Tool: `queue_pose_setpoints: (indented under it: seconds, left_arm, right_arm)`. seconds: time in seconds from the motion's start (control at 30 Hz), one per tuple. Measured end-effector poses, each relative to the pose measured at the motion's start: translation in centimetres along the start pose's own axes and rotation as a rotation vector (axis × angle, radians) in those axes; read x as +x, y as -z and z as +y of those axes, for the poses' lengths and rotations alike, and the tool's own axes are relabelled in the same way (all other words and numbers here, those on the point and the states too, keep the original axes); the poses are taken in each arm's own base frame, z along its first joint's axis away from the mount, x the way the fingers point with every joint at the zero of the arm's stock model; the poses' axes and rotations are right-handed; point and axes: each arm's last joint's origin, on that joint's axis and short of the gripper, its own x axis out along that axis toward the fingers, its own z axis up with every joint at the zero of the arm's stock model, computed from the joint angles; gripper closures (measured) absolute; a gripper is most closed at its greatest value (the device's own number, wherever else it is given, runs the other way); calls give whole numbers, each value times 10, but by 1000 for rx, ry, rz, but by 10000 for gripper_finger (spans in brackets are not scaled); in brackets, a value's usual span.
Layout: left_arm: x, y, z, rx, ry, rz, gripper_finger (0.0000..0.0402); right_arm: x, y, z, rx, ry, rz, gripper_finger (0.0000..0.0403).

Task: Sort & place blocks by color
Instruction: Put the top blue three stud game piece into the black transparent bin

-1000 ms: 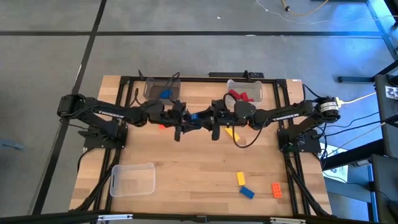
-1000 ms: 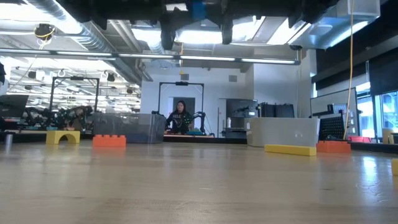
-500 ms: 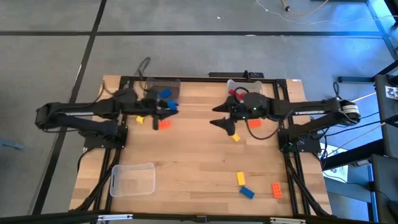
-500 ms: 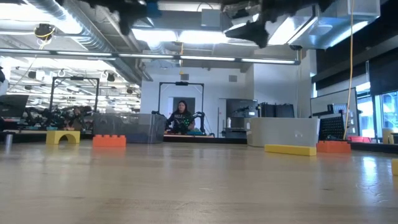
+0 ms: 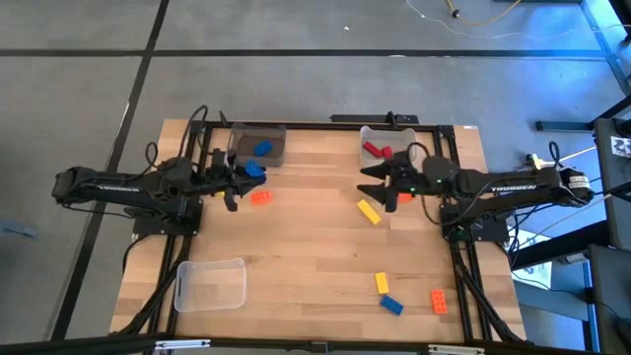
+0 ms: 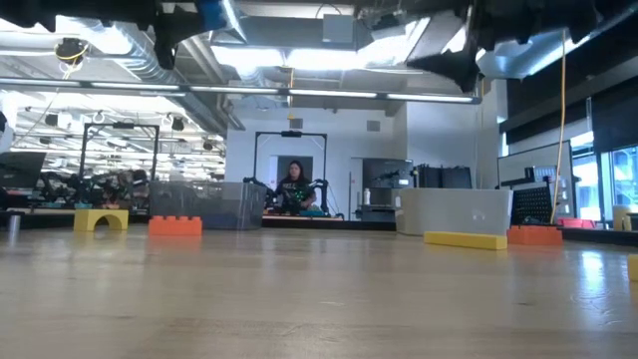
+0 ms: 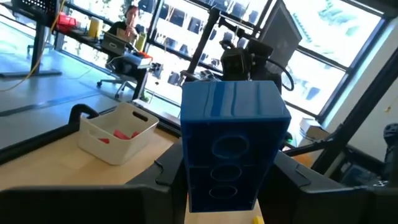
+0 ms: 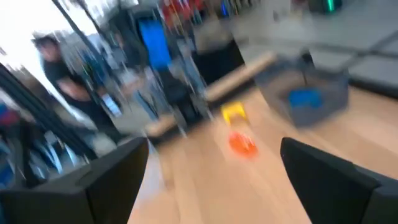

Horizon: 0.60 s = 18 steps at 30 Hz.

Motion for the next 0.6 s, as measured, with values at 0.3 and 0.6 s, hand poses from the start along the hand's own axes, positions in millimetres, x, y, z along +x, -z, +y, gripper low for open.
queue_pose_setpoints:
  seconds: [0.3,0.6]
  left_arm:
    - [0,0,0,25,-3,-9,274]
    - [0,0,0,30,-3,-9,274]
  right_arm:
    - [-5,-1,0,-45,-52,-92,36]
    - [-4,0,0,-49,-51,-88,36]
